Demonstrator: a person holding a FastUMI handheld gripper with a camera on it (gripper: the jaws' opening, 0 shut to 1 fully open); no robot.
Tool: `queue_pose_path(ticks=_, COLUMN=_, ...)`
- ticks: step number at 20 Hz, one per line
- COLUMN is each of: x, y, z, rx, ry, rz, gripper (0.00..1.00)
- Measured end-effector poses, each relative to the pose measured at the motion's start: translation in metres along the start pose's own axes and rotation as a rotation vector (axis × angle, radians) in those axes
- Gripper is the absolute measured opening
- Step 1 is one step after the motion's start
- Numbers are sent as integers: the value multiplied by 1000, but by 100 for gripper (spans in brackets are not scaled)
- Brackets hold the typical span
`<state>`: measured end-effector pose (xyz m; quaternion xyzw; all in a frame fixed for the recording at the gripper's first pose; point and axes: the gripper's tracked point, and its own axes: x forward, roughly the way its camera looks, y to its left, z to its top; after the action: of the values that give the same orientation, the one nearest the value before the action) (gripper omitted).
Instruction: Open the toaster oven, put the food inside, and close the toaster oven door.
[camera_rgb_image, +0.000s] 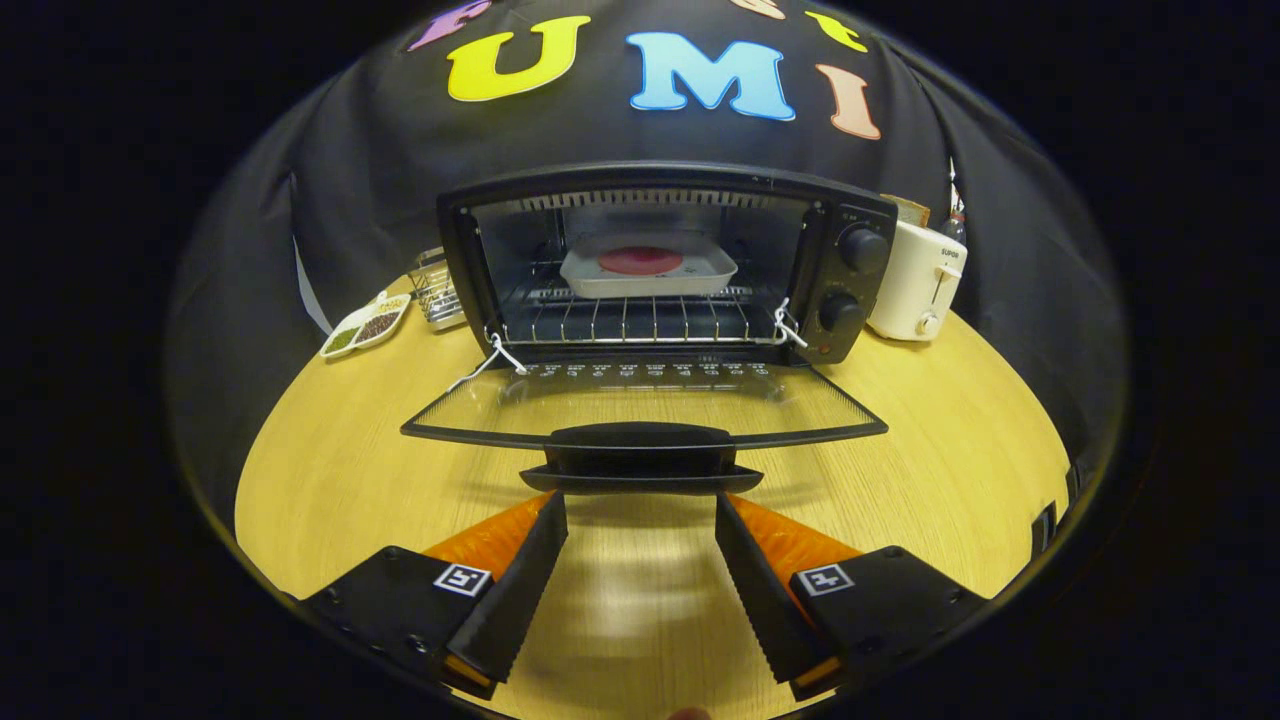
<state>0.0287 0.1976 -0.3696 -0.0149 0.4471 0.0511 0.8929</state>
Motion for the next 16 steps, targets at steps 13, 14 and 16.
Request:
queue_pose_path(ticks=13, x=-14, y=-5, z=40, rx=-59, ry=-152, rz=-12, gripper=95)
queue_pose_path(ticks=14, x=-16, y=-5, z=48, rx=-76, ry=-183, rz=-13, gripper=95)
queue_pose_path(ticks=16, x=-18, y=-5, z=69, rx=-94, ry=-243, rz=-8, gripper=96)
